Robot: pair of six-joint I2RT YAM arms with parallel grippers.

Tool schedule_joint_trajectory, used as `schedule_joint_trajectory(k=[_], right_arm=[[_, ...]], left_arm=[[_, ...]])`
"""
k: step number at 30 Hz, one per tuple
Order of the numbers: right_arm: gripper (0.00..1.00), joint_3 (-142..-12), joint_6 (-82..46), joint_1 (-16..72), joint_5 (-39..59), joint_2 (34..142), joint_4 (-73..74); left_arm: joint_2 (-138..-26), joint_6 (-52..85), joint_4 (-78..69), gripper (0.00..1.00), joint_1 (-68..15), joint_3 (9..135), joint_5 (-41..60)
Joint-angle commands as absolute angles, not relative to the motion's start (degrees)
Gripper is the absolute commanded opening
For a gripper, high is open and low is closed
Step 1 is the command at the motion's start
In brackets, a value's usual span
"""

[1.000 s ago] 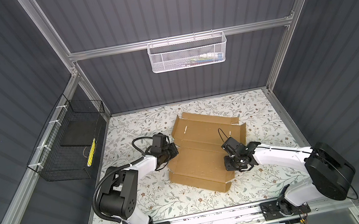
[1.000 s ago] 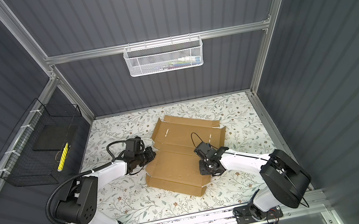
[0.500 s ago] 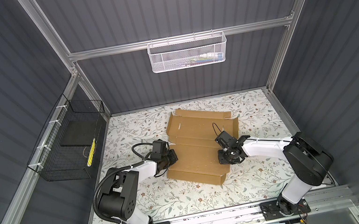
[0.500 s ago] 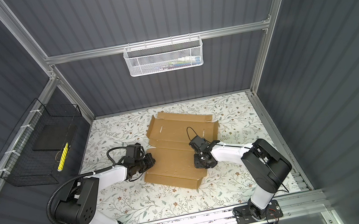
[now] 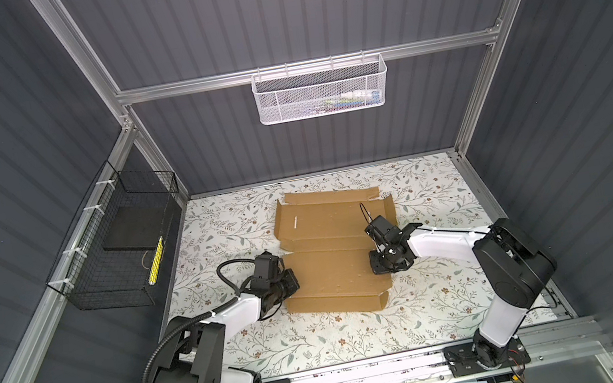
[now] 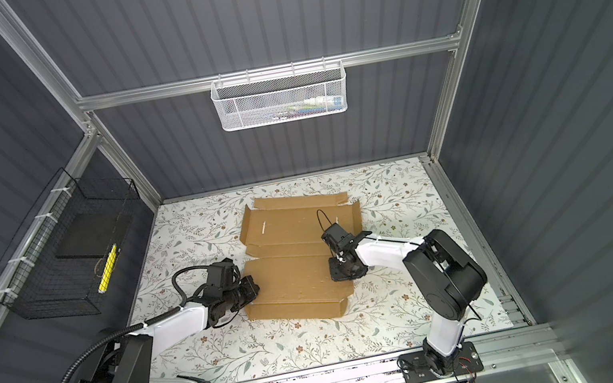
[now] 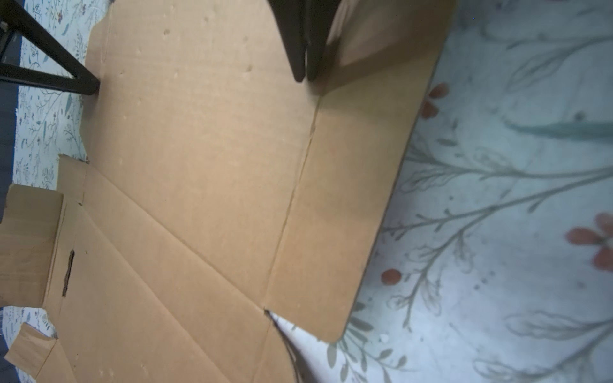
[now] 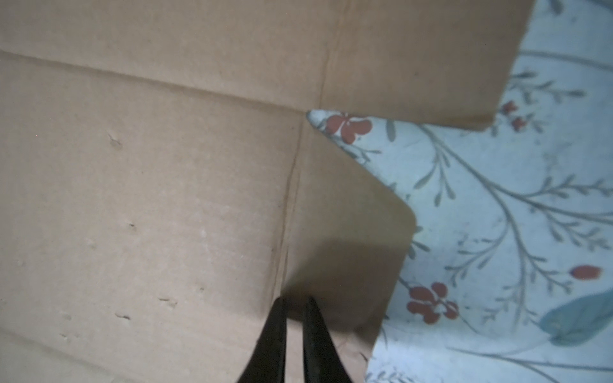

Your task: Fold the paper box

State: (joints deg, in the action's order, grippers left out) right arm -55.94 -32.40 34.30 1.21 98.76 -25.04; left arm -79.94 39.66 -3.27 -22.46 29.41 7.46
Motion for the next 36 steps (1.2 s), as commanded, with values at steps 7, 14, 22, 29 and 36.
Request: schedule_joint_trajectory(k=[7,14,22,29,36], right_arm=[[0.18,-58.12,-30.37,33.71,-3.69,92.81,-37.7],[0.21,-61.45,-30.5,34.22,-4.54,89.16,-38.22],[0.24,-65.06,-31.05,34.53,-2.12,91.0,-33.47],[0.24,-65.89,-30.2,34.53,0.61,93.91,-30.29],[0.25,-64.89,-29.01,34.29,1.21,94.04,-29.24]], left_arm=[[-77.29,34.93,4.95,0.0,-22.03,37.03,2.64],[-87.28,30.15,7.49,0.0,-18.37,48.44,5.54],[-98.71,23.11,13.4,0.37,-14.51,64.93,6.98],[-107.4,15.36,20.8,0.63,-12.28,78.07,8.3],[-116.28,11.13,24.69,0.61,-11.77,88.78,8.07]])
